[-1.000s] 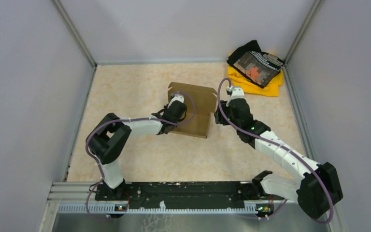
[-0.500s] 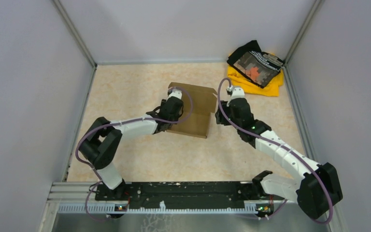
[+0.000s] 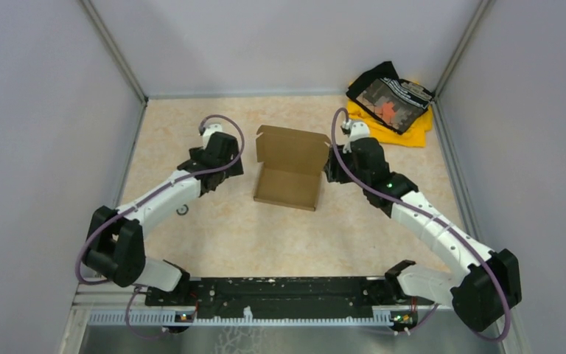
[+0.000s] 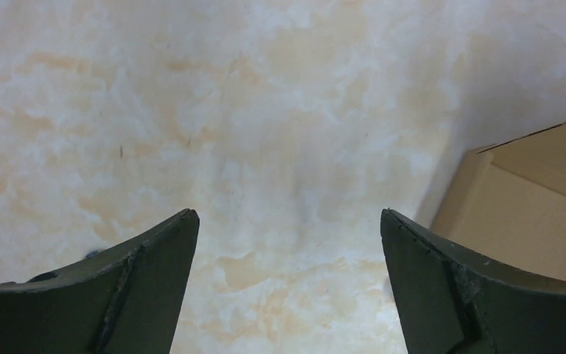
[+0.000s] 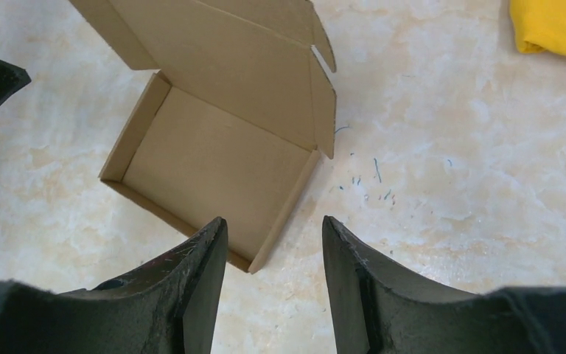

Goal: Fold the paper box

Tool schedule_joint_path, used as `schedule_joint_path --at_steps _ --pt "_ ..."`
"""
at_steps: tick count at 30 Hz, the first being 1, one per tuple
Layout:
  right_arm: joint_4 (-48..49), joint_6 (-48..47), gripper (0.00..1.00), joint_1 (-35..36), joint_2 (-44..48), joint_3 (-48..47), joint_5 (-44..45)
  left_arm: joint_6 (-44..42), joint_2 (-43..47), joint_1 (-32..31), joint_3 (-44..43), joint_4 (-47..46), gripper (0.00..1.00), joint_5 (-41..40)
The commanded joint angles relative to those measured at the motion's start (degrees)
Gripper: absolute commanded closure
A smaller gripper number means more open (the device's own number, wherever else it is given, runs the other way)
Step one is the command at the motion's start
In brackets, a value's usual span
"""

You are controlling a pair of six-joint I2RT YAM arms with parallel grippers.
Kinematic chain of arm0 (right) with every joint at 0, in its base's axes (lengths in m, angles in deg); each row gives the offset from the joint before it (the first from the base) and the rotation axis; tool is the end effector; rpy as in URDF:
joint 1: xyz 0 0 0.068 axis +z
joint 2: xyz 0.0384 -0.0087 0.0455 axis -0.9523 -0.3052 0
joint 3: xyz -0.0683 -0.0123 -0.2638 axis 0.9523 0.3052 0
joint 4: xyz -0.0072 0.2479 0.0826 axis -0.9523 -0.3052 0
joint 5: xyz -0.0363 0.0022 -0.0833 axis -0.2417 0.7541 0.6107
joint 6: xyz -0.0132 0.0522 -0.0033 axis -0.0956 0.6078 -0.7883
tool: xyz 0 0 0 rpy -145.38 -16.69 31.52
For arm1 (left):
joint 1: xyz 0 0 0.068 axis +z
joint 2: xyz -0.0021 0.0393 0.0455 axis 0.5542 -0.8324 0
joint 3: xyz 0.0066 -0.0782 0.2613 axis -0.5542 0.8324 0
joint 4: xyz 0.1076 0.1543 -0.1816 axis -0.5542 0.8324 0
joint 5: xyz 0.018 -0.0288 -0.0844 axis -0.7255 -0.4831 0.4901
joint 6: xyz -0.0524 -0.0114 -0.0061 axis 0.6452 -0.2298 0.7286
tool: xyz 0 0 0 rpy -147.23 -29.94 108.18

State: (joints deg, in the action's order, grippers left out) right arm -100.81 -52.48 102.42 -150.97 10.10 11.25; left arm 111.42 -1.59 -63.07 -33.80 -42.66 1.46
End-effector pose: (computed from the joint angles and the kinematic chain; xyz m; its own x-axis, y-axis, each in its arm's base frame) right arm 0.2156 0.1213 0.2938 -0.5297 0.0223 -0.8479 -0.2837 0.9374 0.2019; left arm 0.2782 -0.1353 0.2423 -0.5943 -0.0599 -0.8020 -0.1654 0.9850 0.0489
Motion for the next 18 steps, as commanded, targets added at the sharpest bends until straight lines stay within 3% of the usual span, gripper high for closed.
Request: schedule_joint_path --at_steps 1,4,11,18 --pt "-1.54 -2.07 0.50 -0.27 -0.80 -4.17 -4.79 9.60 5.13 2.91 1.77 10.10 0.01 2.84" --pt "-1.90 -2.19 0.48 -0.31 -0.77 -3.84 -7.75 13.90 8.85 5.78 3.86 11.67 0.01 4.07" --pt "-2.56 -2.29 0.46 -0.22 -0.53 -2.34 -13.55 28.07 9.39 12.54 2.17 26.79 0.01 0.78" --pt "-1.73 -1.83 0.46 -0.14 0.24 -0.57 -15.57 25.29 9.81 22.87 10.32 17.51 0.01 9.44"
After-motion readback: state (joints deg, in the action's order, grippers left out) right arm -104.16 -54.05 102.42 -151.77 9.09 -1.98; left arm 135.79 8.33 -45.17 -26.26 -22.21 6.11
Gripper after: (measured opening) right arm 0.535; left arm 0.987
